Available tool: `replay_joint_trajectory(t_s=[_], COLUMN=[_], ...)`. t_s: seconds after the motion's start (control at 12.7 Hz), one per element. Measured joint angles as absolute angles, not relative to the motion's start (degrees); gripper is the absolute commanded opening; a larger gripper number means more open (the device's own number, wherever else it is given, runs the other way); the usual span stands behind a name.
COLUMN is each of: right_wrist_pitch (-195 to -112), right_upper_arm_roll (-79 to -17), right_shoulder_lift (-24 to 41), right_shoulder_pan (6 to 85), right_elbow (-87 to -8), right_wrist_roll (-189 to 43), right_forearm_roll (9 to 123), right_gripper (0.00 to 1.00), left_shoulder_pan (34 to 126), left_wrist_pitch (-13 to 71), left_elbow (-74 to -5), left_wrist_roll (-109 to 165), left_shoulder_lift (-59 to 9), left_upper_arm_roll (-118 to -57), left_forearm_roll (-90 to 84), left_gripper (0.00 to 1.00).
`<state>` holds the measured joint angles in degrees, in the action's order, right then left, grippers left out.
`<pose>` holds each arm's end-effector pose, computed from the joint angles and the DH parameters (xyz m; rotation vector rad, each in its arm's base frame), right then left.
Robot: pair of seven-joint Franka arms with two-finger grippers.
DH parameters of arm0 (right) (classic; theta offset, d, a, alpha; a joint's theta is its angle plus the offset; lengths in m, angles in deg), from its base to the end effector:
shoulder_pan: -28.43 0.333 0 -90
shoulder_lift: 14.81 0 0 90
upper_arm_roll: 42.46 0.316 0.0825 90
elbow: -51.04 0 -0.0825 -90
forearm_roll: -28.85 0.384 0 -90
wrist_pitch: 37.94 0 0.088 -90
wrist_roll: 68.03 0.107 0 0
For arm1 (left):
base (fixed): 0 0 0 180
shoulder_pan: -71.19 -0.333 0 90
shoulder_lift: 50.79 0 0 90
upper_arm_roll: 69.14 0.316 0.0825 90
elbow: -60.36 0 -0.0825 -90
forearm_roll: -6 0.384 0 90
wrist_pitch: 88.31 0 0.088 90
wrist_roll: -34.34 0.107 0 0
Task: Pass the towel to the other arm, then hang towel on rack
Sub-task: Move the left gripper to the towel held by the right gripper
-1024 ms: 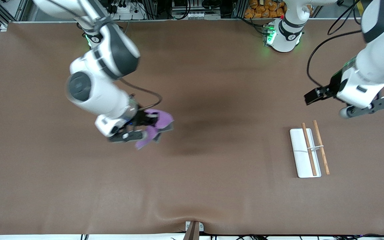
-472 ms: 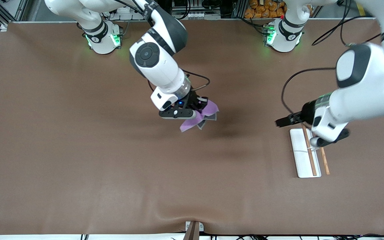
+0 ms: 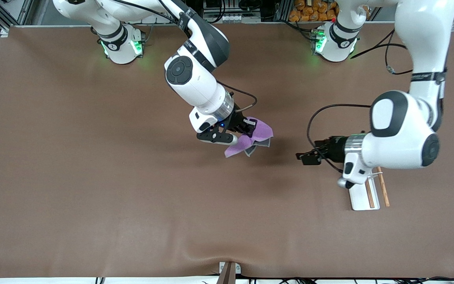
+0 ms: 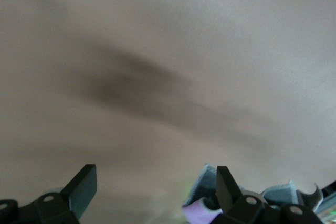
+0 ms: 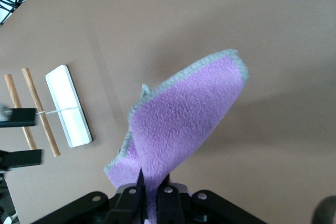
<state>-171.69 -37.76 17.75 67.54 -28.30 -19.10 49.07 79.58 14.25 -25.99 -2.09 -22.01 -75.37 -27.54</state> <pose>0.5455 0.5123 0.4239 -2.6040 0.4034 -0.0195 0.6452 -0.2055 0.3752 2.5064 0.7538 -0.6141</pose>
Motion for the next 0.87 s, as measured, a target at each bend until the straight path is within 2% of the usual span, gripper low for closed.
replay_joint_trajectory(t_s=[0.39,0.87], right_wrist_pitch=[-171.69,-171.69], right_upper_arm_roll=[-37.79,-37.79], right_shoulder_lift=[18.60,18.60], right_shoulder_pan=[67.54,67.56], right_elbow=[-27.33,-27.23], right_wrist_roll=[-19.05,-19.03], right_forearm_roll=[49.13,49.16], right_gripper=[0.06,0.06], left_shoulder_pan=[81.36,82.71], left_wrist_pitch=[18.67,19.24], left_elbow=[-27.94,-30.60], left_wrist_roll=[-2.97,-3.11], left_shoulder_lift=[-17.20,-17.05], left_upper_arm_roll=[-75.42,-75.49], left_forearm_roll=[-39.40,-47.56], left_gripper=[0.98,0.81])
